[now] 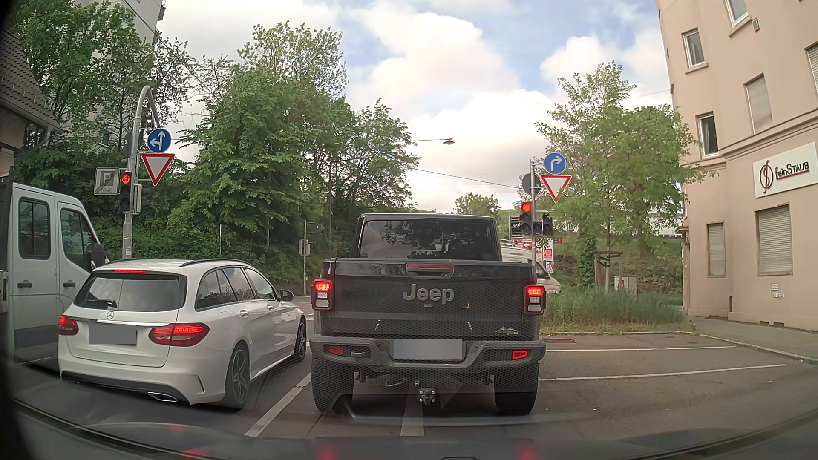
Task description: Follow the waypoints while adhering to traffic rules and regulations
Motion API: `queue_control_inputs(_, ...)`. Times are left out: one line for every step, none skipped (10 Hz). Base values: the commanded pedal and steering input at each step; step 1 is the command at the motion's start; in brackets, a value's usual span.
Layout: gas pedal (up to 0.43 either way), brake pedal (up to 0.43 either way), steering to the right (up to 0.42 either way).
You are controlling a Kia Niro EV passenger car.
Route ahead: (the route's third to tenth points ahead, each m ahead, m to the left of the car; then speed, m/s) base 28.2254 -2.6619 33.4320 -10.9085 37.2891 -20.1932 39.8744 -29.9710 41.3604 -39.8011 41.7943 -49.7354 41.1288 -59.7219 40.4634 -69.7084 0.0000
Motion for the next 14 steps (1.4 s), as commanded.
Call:
queue_control_inputs(0.000,0.250,-0.016)
queue_control_inputs(0.000,0.250,-0.016)
queue_control_inputs(0.000,0.250,-0.016)
queue_control_inputs(0.000,0.250,-0.016)
queue_control_inputs(0.000,0.250,-0.016)
queue_control_inputs(0.000,0.250,-0.016)
queue_control_inputs(0.000,0.250,-0.016)
queue_control_inputs(0.000,0.250,-0.016)
queue_control_inputs(0.000,0.250,-0.016)
queue_control_inputs(0.000,0.250,-0.016)
queue_control_inputs(0.000,0.250,-0.016)
queue_control_inputs(0.000,0.250,-0.016)
queue_control_inputs(0.000,0.250,-0.016)
queue_control_inputs(0.000,0.250,-0.016)
